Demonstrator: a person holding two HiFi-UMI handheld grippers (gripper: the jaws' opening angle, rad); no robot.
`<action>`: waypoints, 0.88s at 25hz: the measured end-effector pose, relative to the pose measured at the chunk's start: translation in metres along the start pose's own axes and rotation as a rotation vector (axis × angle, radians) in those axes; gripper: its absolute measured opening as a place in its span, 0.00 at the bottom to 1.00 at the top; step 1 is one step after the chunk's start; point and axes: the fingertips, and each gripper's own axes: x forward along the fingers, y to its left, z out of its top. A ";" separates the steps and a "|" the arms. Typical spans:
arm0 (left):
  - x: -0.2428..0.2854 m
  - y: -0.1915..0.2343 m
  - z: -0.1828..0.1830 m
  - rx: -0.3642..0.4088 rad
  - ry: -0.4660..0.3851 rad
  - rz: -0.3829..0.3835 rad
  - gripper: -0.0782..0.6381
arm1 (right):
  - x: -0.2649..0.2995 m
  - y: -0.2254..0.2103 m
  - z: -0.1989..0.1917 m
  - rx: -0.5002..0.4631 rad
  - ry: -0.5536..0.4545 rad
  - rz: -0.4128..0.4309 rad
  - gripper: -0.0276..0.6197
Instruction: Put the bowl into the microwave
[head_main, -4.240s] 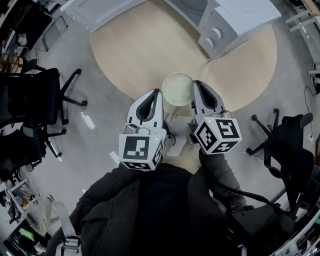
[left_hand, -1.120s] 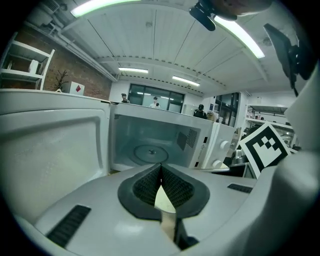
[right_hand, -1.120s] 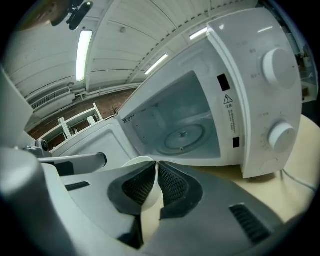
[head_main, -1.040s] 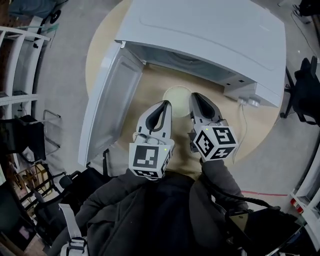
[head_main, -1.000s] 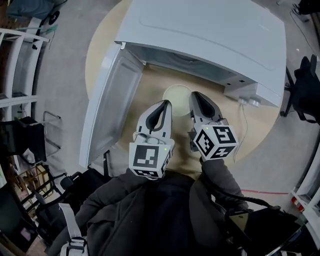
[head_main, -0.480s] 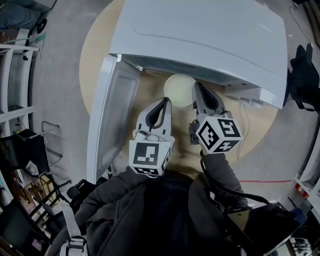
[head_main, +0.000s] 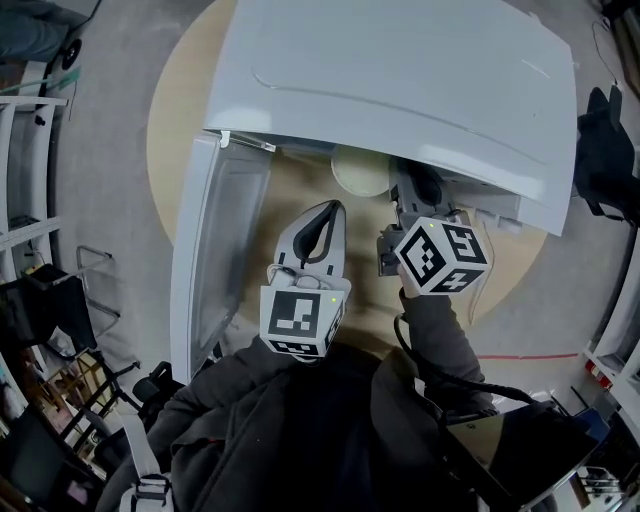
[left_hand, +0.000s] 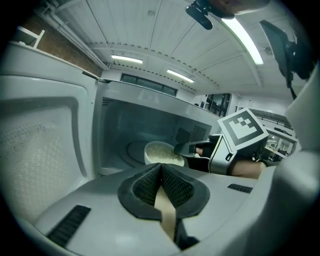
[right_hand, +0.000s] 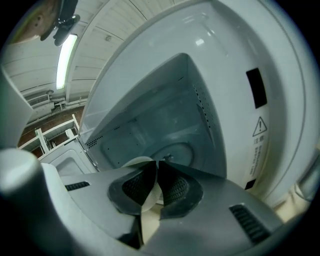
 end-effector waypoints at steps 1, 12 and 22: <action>0.001 0.002 -0.002 -0.004 0.004 0.004 0.12 | 0.003 -0.002 0.001 0.000 -0.002 -0.002 0.08; 0.007 0.016 -0.011 -0.030 0.027 0.039 0.12 | 0.036 -0.015 0.017 0.007 -0.044 -0.030 0.08; 0.010 0.023 -0.016 -0.042 0.038 0.058 0.12 | 0.054 -0.026 0.024 -0.002 -0.098 -0.084 0.08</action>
